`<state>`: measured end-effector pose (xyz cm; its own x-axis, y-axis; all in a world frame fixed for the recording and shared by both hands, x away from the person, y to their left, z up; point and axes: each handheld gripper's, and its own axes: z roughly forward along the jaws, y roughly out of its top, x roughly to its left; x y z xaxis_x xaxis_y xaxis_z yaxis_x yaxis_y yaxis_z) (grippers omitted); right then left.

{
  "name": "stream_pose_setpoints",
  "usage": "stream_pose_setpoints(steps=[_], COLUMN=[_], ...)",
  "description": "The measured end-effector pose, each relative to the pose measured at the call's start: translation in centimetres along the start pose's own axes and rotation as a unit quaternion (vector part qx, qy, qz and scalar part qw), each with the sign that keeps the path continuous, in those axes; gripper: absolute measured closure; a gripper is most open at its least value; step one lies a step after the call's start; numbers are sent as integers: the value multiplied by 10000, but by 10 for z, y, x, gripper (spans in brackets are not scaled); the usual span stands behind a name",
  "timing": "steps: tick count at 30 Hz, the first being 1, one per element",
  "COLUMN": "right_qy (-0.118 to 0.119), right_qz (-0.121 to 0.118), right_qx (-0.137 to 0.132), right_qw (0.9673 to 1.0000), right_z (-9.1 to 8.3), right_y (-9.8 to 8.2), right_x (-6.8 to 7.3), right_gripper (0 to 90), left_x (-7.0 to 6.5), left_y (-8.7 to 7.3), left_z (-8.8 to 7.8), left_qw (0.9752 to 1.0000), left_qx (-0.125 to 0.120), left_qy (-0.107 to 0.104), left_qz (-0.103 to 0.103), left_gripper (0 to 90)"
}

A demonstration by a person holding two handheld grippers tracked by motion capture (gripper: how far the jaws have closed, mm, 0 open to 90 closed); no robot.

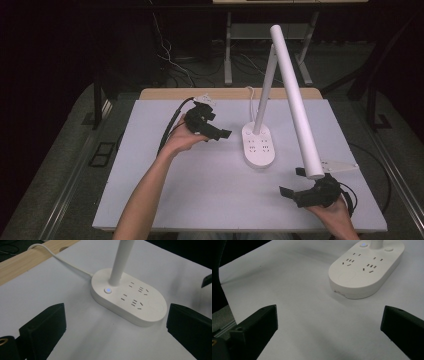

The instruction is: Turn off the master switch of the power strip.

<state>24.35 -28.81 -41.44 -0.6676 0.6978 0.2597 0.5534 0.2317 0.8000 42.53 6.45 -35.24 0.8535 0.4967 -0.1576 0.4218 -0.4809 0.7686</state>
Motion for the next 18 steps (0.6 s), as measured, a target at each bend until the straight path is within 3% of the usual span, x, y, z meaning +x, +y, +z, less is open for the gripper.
stream_pose_setpoints(steps=[11,18], right_qy=[28,23], right_qz=[-5,-40], right_qx=[15,-2], right_qw=[10000,10000], right_z=[0,-1], right_y=[0,0], right_x=[1,1], right_gripper=[3,3], left_x=[8,11], left_y=[16,28], left_z=[12,19], left_qw=[9996,9993], left_qx=[39,9], left_qy=[102,194], left_qz=[-268,-319], left_gripper=[47,79])
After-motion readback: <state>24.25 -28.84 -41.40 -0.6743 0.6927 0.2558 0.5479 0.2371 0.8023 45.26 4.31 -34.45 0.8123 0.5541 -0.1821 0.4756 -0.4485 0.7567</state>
